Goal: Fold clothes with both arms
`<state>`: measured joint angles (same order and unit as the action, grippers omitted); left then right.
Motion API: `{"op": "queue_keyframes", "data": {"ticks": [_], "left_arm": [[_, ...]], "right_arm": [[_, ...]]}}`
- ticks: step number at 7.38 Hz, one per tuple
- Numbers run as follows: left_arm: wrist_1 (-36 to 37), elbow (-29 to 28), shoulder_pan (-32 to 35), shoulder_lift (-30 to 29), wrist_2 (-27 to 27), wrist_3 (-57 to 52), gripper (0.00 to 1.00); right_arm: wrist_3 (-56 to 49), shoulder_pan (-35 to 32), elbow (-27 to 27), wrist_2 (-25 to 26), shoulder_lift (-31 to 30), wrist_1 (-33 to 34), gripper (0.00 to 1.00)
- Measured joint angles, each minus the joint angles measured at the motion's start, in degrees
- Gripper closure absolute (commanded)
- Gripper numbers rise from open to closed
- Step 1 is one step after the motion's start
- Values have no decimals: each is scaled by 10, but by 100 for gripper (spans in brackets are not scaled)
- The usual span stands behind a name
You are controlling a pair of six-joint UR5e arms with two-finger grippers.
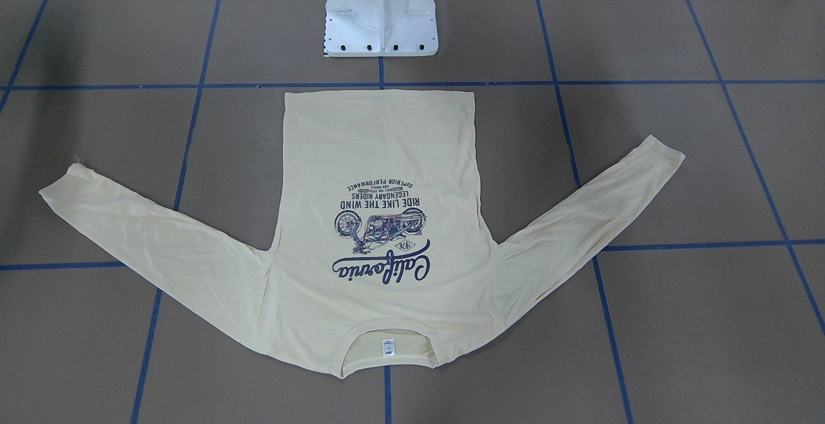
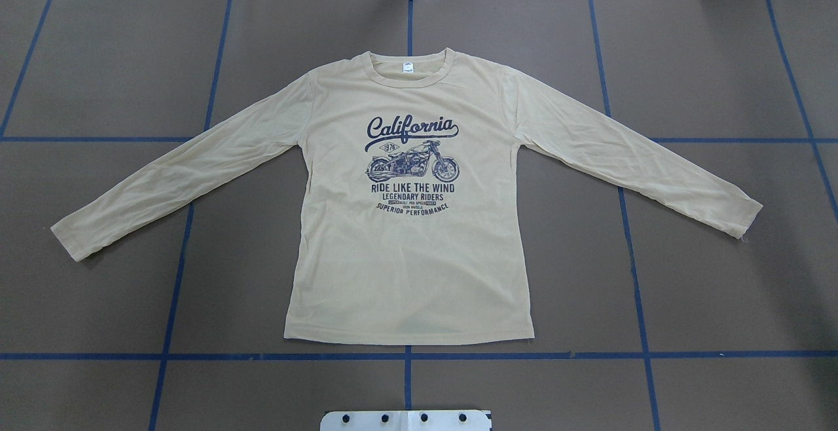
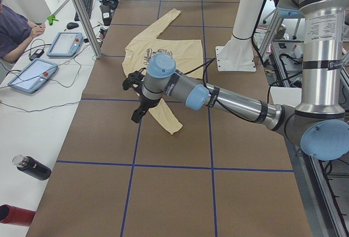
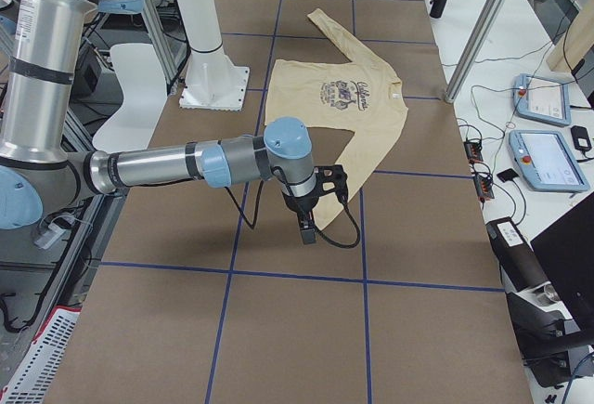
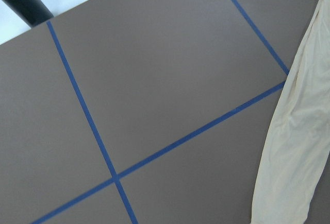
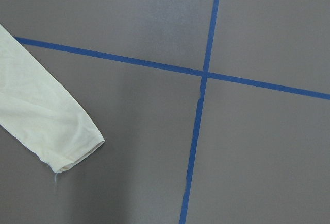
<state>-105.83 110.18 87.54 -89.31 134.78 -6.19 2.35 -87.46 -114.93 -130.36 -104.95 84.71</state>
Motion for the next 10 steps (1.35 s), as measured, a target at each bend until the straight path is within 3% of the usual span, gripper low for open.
{"op": "queue_keyframes", "data": {"ticks": [1, 3, 6, 7, 10], "left_arm": [[-18, -4, 0, -13, 0, 0, 0], [-33, -4, 0, -25, 2, -1, 0], [-37, 0, 0, -23, 5, -2, 0], [-38, 1, 0, -21, 8, -2, 0], [-41, 2, 0, -17, 10, -2, 0]], "right_arm": [[-3, -1, 1, -5, -5, -17, 0], [35, 2, 28, -13, -34, -148, 0], [247, 76, 79, -3, -55, -320, 1], [322, 114, 89, 21, -60, -375, 1], [509, 287, 105, 179, -59, -471, 4]]}}
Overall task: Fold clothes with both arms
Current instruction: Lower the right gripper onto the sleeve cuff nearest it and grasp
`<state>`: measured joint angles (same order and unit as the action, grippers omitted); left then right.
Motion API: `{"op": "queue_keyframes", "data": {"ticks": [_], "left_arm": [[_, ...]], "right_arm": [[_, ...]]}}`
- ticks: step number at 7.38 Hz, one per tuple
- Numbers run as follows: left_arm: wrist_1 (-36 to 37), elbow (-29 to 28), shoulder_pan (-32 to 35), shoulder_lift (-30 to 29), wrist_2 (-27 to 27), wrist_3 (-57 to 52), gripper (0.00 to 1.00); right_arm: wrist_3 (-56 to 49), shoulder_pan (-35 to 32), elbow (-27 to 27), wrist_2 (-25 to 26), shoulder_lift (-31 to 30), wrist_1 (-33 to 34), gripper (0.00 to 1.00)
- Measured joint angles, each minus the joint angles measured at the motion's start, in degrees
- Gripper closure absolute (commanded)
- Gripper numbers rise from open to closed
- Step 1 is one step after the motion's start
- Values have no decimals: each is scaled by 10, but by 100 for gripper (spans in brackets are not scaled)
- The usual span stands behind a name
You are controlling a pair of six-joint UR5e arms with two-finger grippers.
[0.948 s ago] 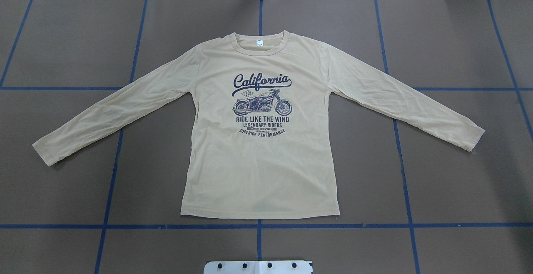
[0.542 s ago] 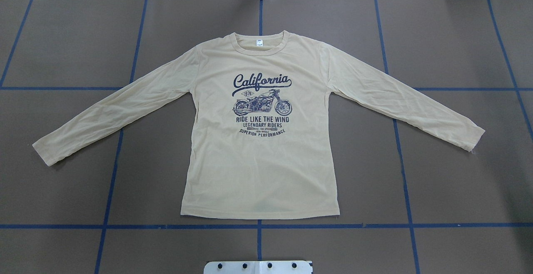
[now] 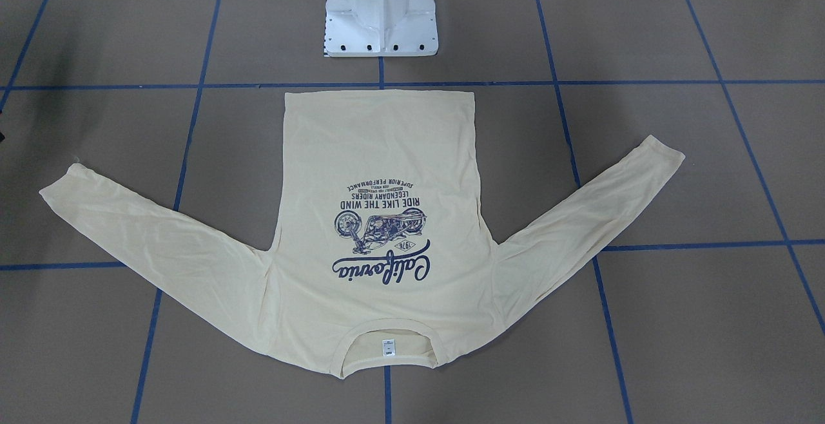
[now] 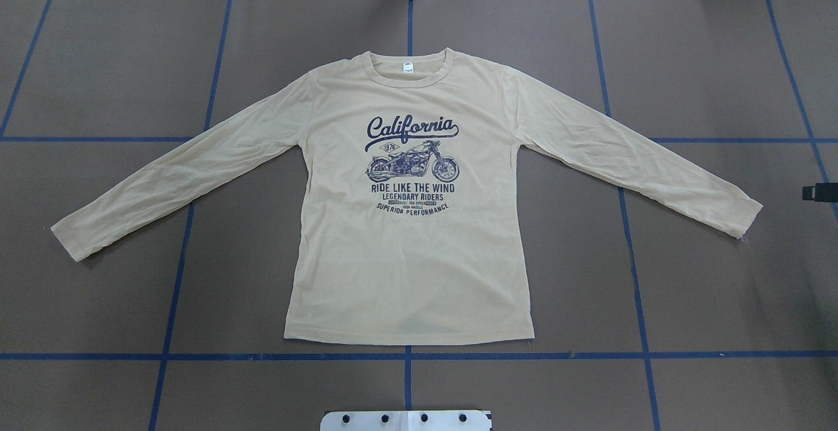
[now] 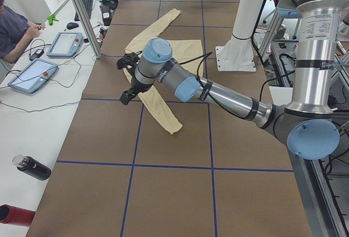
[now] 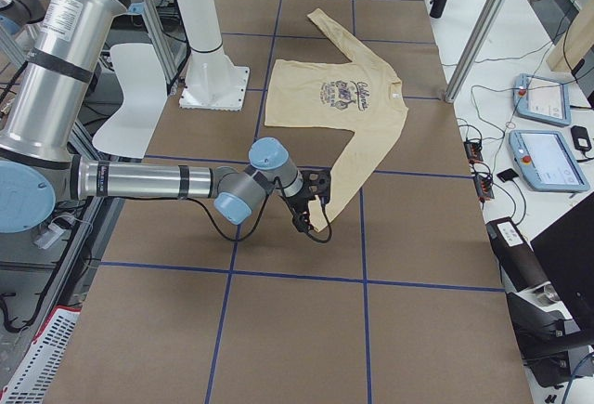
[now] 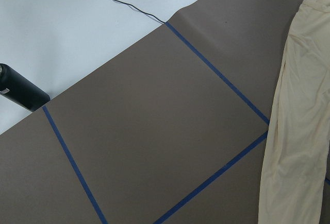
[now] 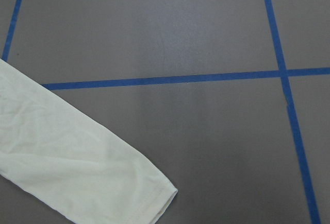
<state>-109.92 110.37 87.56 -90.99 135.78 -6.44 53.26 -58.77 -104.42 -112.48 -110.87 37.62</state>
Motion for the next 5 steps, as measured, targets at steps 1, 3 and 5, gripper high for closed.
{"op": "queue_keyframes", "data": {"ticks": [1, 3, 5], "left_arm": [[0, 0, 0, 1, 0, 0, 0], [0, -1, 0, 1, 0, -1, 0], [0, -1, 0, 1, 0, -2, 0]], "right_arm": [[33, 47, 26, 48, 6, -34, 13], [72, 97, 90, 99, 29, -99, 31], [81, 122, 113, 126, 38, -116, 34]]}}
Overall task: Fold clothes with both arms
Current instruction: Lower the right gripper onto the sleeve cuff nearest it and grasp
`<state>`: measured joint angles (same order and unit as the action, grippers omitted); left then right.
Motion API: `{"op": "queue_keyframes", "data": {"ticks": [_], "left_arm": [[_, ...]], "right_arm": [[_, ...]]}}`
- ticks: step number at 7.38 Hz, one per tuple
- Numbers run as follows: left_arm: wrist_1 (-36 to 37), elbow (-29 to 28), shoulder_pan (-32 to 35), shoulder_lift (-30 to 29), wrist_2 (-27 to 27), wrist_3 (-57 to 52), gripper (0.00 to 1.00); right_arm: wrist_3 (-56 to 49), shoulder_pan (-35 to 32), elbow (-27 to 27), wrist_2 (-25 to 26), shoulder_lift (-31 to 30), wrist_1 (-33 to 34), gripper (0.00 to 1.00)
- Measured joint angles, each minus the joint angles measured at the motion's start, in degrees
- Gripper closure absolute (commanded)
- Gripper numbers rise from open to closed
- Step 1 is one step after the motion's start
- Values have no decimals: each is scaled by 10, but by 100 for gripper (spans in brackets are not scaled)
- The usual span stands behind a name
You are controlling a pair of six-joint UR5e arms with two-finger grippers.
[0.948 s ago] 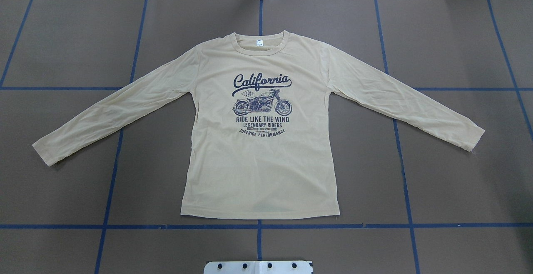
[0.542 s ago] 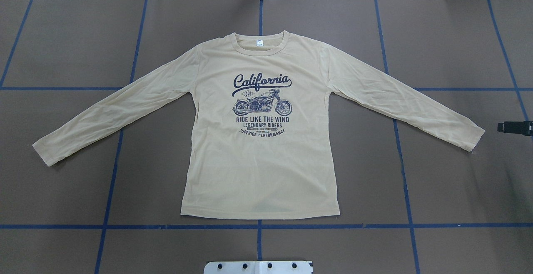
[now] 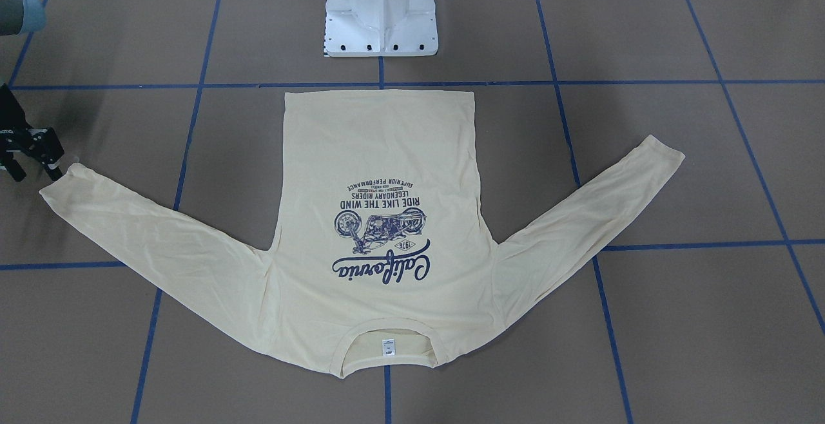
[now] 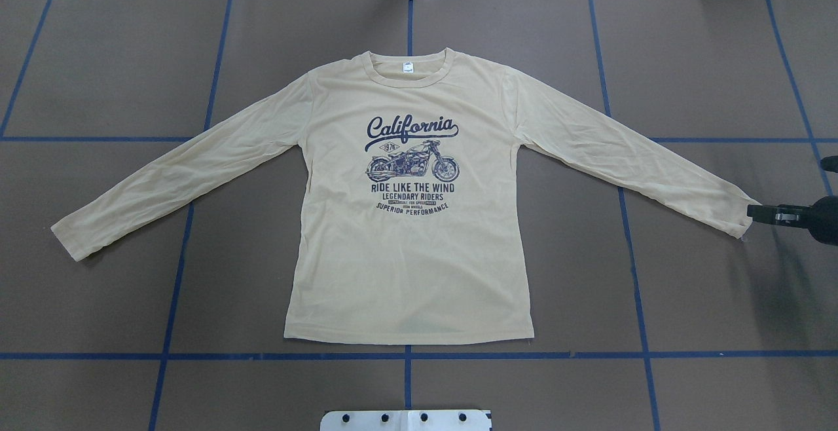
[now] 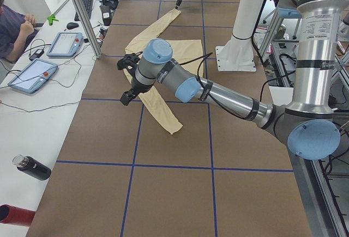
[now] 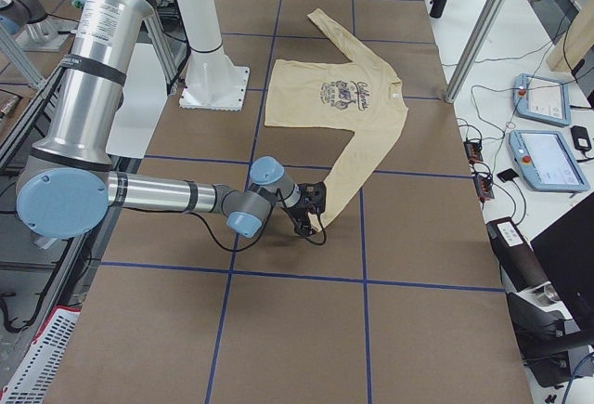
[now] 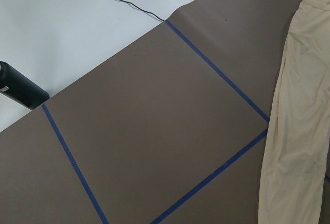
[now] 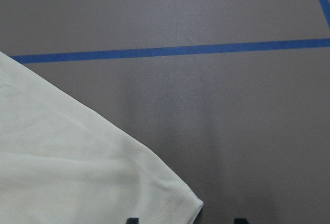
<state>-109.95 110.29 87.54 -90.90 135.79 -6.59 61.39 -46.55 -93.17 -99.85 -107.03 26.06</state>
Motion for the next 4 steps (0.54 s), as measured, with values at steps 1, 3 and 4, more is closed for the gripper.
{"op": "queue_keyframes", "data": {"ticks": [1, 3, 4], "left_arm": [[0, 0, 0, 0, 0, 0, 0], [0, -1, 0, 0, 0, 0, 0], [0, -1, 0, -1, 0, 0, 0]], "right_arm": [[1, 7, 5, 9, 4, -1, 34], [-3, 14, 16, 26, 13, -2, 34], [-5, 17, 21, 36, 16, -2, 41]]}}
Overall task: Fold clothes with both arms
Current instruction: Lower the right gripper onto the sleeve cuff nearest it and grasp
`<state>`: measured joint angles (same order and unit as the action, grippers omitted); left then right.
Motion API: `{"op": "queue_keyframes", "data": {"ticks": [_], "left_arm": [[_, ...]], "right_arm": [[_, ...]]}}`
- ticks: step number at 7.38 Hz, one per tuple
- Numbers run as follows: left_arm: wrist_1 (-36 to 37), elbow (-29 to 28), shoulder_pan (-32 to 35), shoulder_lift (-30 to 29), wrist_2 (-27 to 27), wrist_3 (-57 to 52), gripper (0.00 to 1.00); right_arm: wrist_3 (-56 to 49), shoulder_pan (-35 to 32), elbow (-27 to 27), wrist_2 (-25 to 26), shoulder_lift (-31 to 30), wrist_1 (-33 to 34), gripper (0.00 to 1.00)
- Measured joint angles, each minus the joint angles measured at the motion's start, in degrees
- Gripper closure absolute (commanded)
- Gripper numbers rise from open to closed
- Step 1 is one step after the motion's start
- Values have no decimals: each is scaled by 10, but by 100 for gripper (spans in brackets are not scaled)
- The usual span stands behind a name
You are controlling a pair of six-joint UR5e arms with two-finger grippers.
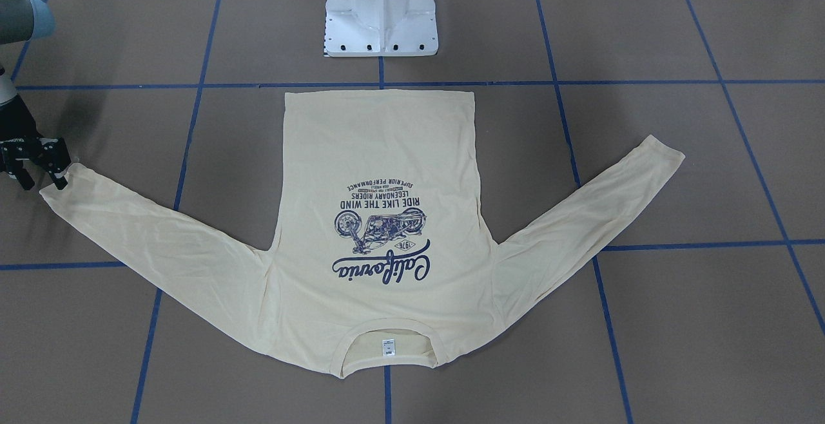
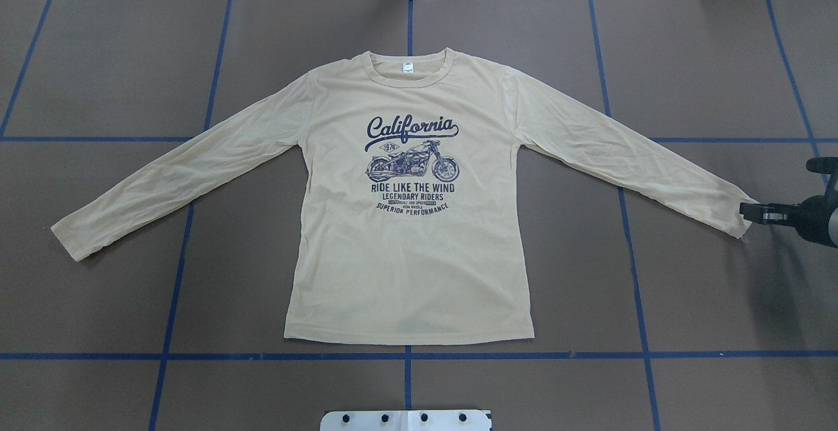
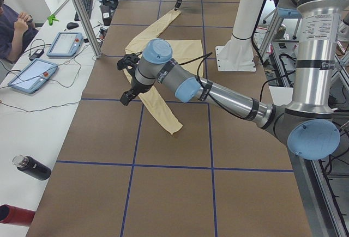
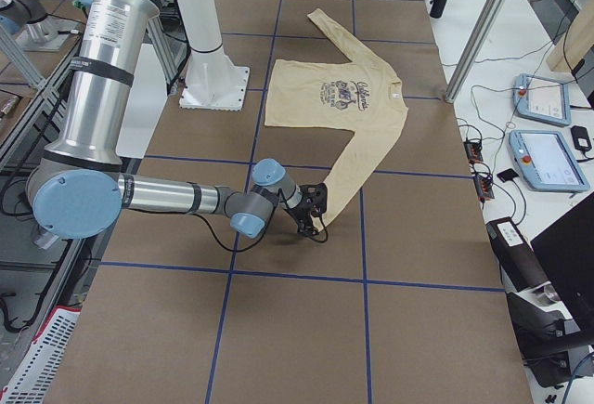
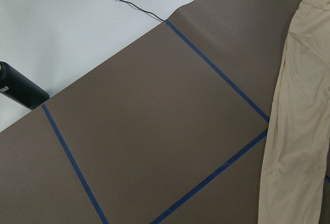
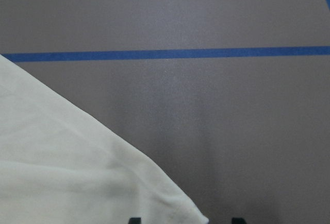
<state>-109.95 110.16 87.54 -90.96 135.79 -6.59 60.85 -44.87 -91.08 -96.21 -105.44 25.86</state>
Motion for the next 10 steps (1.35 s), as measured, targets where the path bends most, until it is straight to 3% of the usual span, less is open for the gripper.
{"op": "queue_keyframes", "data": {"ticks": [1, 2, 3, 8, 10], "left_arm": [[0, -1, 0, 0, 0, 0, 0], [0, -1, 0, 0, 0, 0, 0], [0, -2, 0, 0, 0, 0, 0], [0, -2, 0, 1, 0, 0, 0], [0, -3, 0, 1, 0, 0, 0]], "right_arm": [[-1, 2, 5, 6, 4, 0, 47], [-2, 3, 7, 8, 7, 1, 58], [-1, 3, 9, 9, 9, 1, 100], [-2, 1, -6, 0, 10, 3, 100], [-2, -40, -81, -44, 17, 70, 100]]}}
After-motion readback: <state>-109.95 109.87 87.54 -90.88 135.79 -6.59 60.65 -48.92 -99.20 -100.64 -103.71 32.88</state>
